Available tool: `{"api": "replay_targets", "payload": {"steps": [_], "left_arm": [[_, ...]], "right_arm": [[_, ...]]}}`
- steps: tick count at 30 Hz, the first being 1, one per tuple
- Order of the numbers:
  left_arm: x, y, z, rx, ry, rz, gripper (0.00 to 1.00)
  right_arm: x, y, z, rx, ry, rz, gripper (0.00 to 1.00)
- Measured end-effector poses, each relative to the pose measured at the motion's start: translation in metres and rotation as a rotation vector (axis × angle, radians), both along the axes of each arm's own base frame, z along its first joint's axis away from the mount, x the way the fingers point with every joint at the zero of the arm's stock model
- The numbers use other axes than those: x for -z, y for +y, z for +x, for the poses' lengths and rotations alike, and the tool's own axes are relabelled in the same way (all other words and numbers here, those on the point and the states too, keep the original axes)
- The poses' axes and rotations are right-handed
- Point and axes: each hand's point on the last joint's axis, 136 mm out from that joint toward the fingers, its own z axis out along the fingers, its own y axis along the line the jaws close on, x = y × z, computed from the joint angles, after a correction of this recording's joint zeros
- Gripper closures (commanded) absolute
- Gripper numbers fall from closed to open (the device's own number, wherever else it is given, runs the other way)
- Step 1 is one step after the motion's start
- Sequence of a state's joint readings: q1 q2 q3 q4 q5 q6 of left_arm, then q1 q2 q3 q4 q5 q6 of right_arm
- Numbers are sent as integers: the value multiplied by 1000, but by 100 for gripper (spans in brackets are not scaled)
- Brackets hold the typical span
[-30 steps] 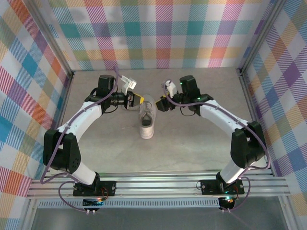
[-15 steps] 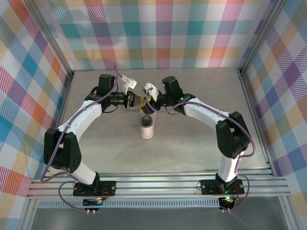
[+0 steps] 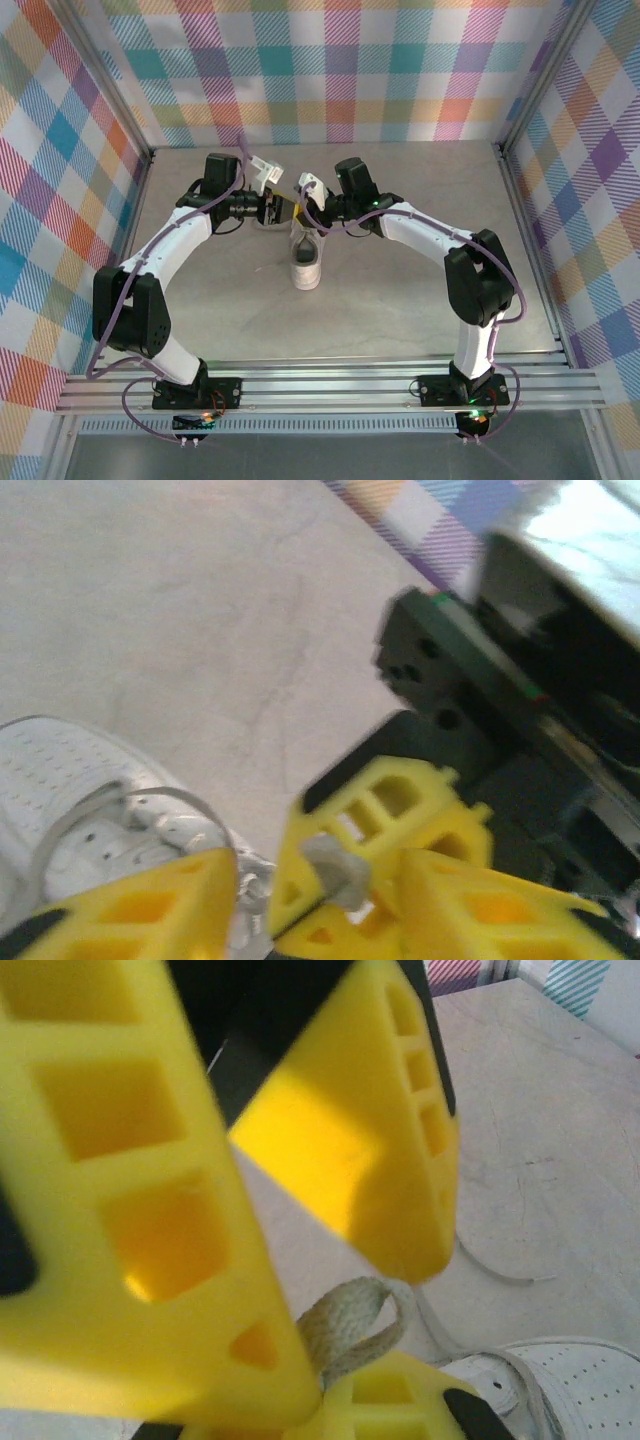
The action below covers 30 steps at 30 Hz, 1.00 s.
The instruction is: Tie the shoes
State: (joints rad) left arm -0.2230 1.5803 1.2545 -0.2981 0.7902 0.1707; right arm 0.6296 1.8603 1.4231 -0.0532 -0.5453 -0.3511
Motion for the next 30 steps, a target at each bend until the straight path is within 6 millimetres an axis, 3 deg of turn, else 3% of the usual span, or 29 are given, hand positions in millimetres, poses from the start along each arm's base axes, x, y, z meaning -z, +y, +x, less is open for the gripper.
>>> {"api": "replay_targets", "payload": {"steps": [8,10,13,19,25,26,28,30], "left_arm": [[29,84,52,-392,98,244,49],[45,99,71,-463,136,333,51],[87,119,94,-539,227,474,52],[169,132,94,-558,403,650,52],[202,124,93,-533,470,690,55],[204,125,94,-538,471,698,59],[202,124,96,-550,476,687,82],[203,122,97,-545,475,680,94]], "right_arm": [[-5,-1,3,16,0,-21,100],[-4,-2,4,22,4,-28,100],[-2,-4,3,28,13,-38,100],[0,-4,2,32,26,-44,100],[2,-3,0,28,39,-51,100],[2,-2,0,29,41,-52,100],[2,-2,1,31,46,-52,100],[3,-2,1,36,57,-53,100]]}}
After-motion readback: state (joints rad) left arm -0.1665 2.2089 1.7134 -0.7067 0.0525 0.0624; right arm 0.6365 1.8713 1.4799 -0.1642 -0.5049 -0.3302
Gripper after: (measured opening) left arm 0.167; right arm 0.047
